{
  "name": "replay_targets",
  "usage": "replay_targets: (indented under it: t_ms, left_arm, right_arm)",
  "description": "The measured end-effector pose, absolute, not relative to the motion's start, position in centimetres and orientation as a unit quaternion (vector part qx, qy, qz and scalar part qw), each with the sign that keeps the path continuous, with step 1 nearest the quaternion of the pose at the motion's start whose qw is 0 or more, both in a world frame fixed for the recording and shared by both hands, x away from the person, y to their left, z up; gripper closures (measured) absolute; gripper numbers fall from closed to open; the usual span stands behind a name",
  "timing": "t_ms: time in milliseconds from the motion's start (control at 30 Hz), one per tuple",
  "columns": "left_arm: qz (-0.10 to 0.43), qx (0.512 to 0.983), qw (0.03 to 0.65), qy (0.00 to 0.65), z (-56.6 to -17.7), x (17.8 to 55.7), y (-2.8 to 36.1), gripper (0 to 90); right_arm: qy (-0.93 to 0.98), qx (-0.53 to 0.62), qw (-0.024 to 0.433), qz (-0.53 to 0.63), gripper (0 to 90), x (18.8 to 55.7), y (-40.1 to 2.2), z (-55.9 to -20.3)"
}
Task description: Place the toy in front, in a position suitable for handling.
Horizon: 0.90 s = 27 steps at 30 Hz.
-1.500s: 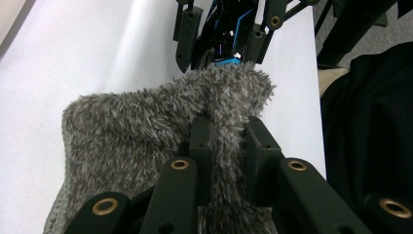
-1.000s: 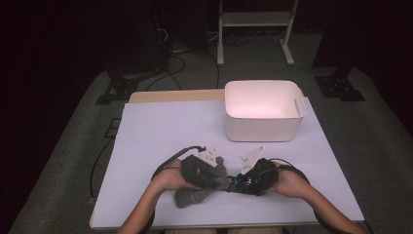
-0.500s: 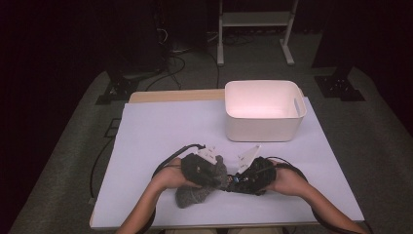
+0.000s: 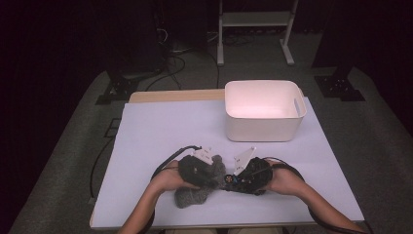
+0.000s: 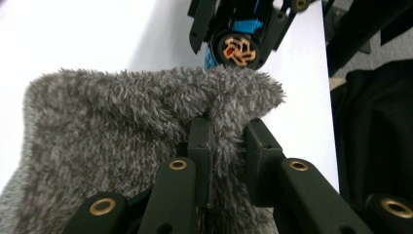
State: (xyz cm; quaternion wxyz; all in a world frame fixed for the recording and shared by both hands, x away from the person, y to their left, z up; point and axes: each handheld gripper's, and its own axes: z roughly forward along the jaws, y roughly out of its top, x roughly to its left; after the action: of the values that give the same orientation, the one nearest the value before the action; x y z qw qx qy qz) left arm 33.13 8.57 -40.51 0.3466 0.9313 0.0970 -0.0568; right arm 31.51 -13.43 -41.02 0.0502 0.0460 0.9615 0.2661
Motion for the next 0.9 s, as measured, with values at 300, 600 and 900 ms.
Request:
replay_targets:
  t_ms: [300,600,900]
  left_arm:
    - [-0.019,0.93,0.352,0.102,-36.6,33.1,10.5,76.4]
    - [0.015,0.935,0.347,0.075,-32.3,32.7,10.0,76.3]
    - [0.007,0.934,0.348,0.083,-33.4,33.0,10.0,76.2]
  right_arm:
    - [0.94,0.053,0.05,0.333,57.6,32.5,-12.5,-40.1]
    - [0.921,0.047,0.053,0.382,57.7,32.7,-11.8,-38.7]
    - [0.914,0.062,0.058,0.398,57.6,32.2,-14.0,-38.4]
